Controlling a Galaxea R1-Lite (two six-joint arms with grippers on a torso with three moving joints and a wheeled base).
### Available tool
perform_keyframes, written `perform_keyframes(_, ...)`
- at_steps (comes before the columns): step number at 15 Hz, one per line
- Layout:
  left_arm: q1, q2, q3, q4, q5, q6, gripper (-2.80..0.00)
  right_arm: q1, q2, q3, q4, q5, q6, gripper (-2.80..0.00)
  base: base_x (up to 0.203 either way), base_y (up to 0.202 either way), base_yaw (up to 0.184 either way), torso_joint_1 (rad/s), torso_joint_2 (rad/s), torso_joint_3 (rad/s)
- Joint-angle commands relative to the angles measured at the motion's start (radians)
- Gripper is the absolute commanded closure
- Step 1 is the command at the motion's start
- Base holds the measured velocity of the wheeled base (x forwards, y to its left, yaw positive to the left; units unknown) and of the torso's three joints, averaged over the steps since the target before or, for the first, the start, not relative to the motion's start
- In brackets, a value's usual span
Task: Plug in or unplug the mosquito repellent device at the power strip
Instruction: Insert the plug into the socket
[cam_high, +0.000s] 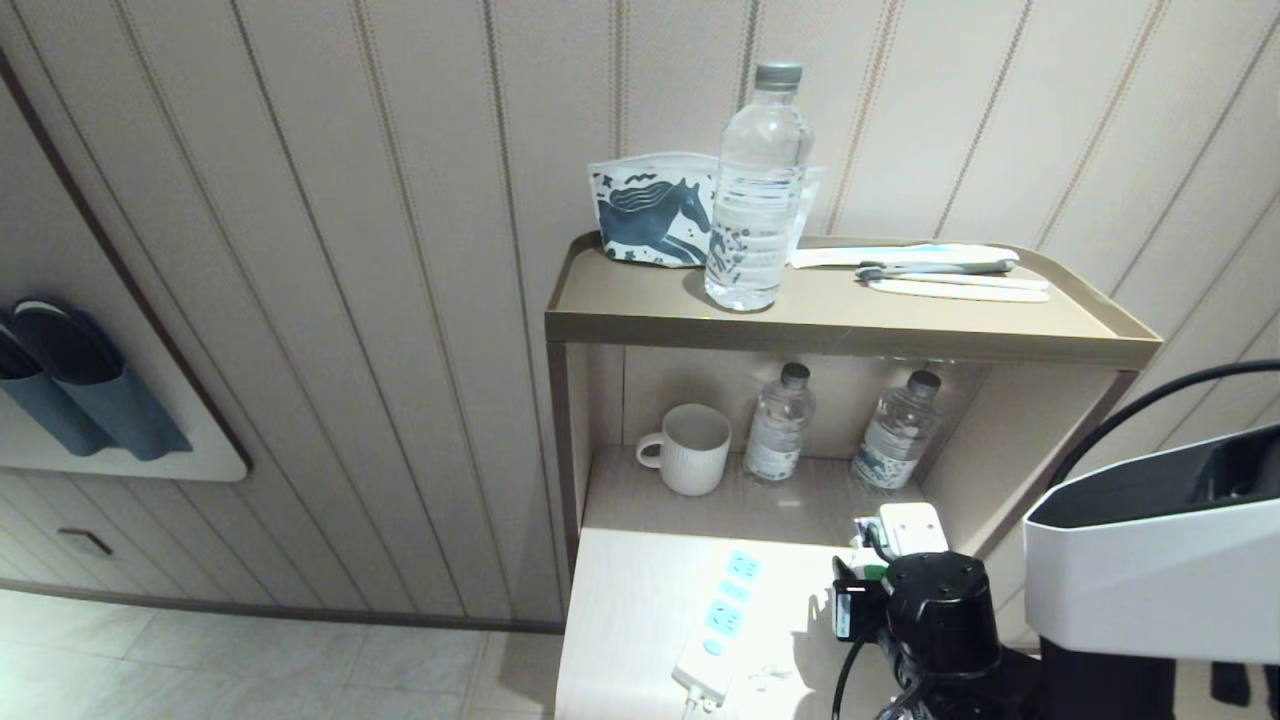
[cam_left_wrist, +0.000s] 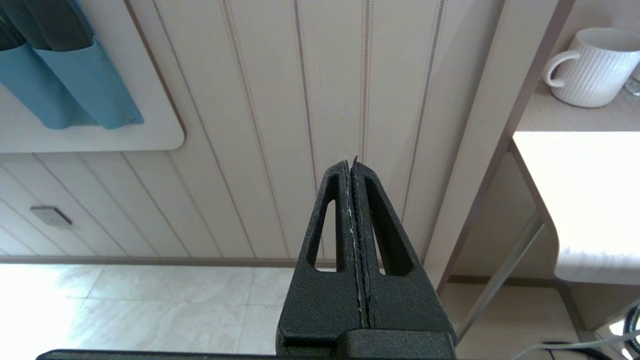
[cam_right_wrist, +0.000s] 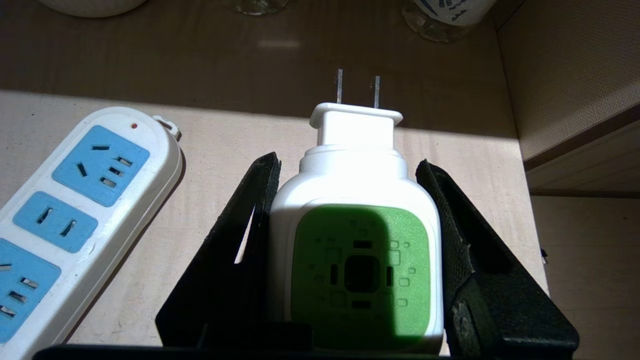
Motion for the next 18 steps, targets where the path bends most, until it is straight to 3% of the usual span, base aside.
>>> perform_keyframes(1, -0.001, 0.001, 0.0, 0.0, 0.0, 0.0, 0.0, 0.006, 0.014, -0.005, -0.047, -0.004, 0.008, 0.0, 0.0, 0.0, 0.0, 0.0, 0.0, 0.0)
perform_keyframes(6, -0.001, 0.001, 0.0, 0.0, 0.0, 0.0, 0.0, 0.003, 0.044, -0.018, -0.045, -0.002, 0.03, 0.0, 0.0, 0.0, 0.0, 0.0, 0.0, 0.0)
perform_keyframes(8, 0.0, 0.001, 0.0, 0.0, 0.0, 0.0, 0.0, -0.012, 0.044, -0.068, 0.095, 0.015, 0.044, 0.0, 0.0, 0.0, 0.0, 0.0, 0.0, 0.0)
perform_keyframes(11, 0.001, 0.001, 0.0, 0.0, 0.0, 0.0, 0.0, -0.035, -0.009, -0.152, 0.324, 0.052, 0.142, 0.0, 0.0, 0.0, 0.0, 0.0, 0.0, 0.0)
perform_keyframes(18, -0.001, 0.001, 0.0, 0.0, 0.0, 0.0, 0.0, -0.036, -0.013, -0.171, 0.331, 0.065, 0.161, 0.0, 0.0, 0.0, 0.0, 0.0, 0.0, 0.0)
